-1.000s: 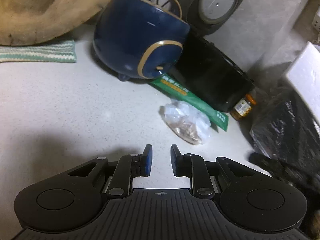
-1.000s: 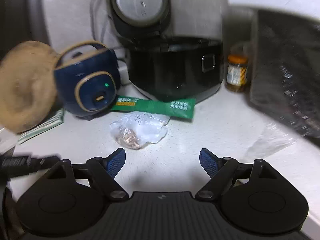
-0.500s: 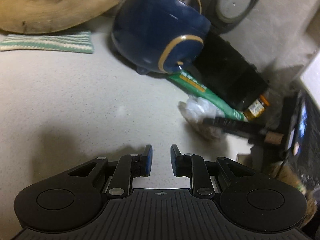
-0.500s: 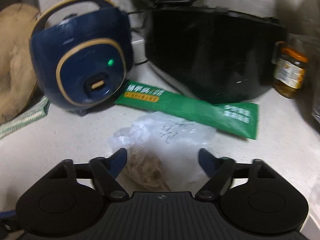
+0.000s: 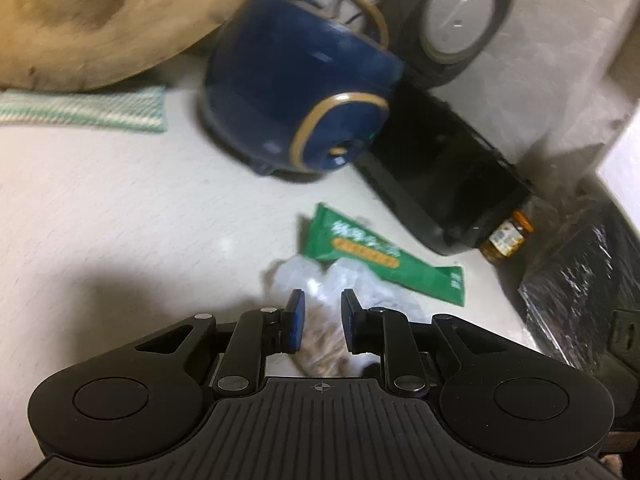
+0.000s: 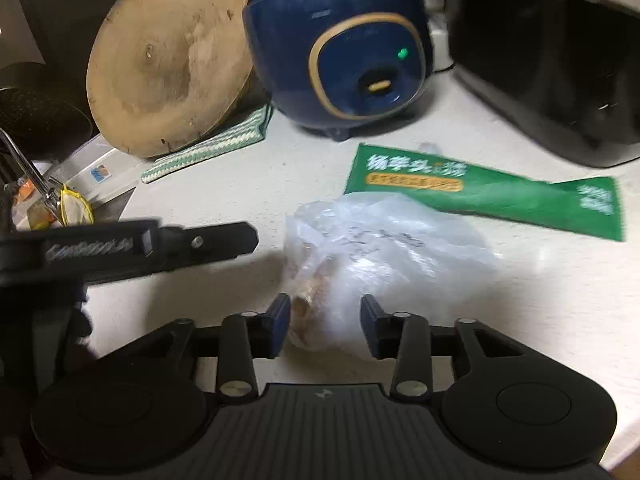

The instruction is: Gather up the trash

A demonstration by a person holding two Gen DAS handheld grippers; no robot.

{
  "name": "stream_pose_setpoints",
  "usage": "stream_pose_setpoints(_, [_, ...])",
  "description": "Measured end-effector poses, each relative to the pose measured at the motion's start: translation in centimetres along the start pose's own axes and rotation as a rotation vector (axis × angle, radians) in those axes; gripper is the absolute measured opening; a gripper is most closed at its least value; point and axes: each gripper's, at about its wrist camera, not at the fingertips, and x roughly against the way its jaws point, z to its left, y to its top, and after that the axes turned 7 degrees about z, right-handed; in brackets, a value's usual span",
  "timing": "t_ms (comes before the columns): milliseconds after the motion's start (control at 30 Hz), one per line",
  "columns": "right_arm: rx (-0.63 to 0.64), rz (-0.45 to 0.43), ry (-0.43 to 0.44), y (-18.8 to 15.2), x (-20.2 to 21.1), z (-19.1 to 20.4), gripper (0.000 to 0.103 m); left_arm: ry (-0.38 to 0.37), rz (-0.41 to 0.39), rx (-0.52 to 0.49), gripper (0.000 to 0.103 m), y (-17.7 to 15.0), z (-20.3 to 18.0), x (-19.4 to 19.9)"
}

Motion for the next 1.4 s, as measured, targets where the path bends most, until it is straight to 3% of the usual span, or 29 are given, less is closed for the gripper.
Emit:
stream_pose_setpoints(67, [-0.015,-0.036,-0.079,-0.2,1.2,-0.9,0.065,-0.005,0.001,-0.058,0.023,0.3,-0.9,-0.6])
stream_pose_setpoints(200, [-0.067,-0.076,-0.224,-0.4,2.9,-3.0,0.07,-0.002,0.103,-0.207,0.023,0.7,-3.6,-3.6])
stream_pose_setpoints(333, [-0.135,-0.087,-0.29,-1.0,3.5,-4.8,0.07,0.124,0.142,-0.343,0.023,0.2,-6.1,-6.2])
stream_pose_setpoints(533, [-0.163,-0.081,-0.353,-3.0,4.9,-5.6,0.073,0.154,0.16,-0.411,0.023,-0.3,-6.6,-7.5])
stream_pose_setpoints(767, [-0.104,-0.073,-0.407,-2.4,4.5,-5.3,0.074,0.179,0.148,-0.37,0.027,-0.3,-4.4,-5.4])
stream_pose_setpoints(1000, [-0.007,-0.123,-0.347,2.3,2.6,-4.5,0.081,0.248,0.104,-0.229,0.026,0.3,0.3,-1.5])
stream_pose_setpoints(1133, [-0.064,-0.158,-0.36,5.9,0.6,-5.7,0.081,0.265,0.056,-0.138,0.024,1.2,2.2,0.4])
stream_pose_setpoints(1233, [-0.157,-0.167,-0.384,7.6,-0.9,-7.9,0.081,0.229,0.016,-0.075,0.024,1.6,3.1,1.9])
stream_pose_setpoints(1367, [-0.226,-0.074,-0.394,7.7,-2.8,-10.7,0.057,0.214,0.006,0.0,0.023,2.1,4.4,2.5])
stream_pose_setpoints(1400, [-0.238,-0.066,-0.387,7.2,-2.8,-11.0,0.057,0.216,0.014,0.012,0.023,2.2,4.8,2.3])
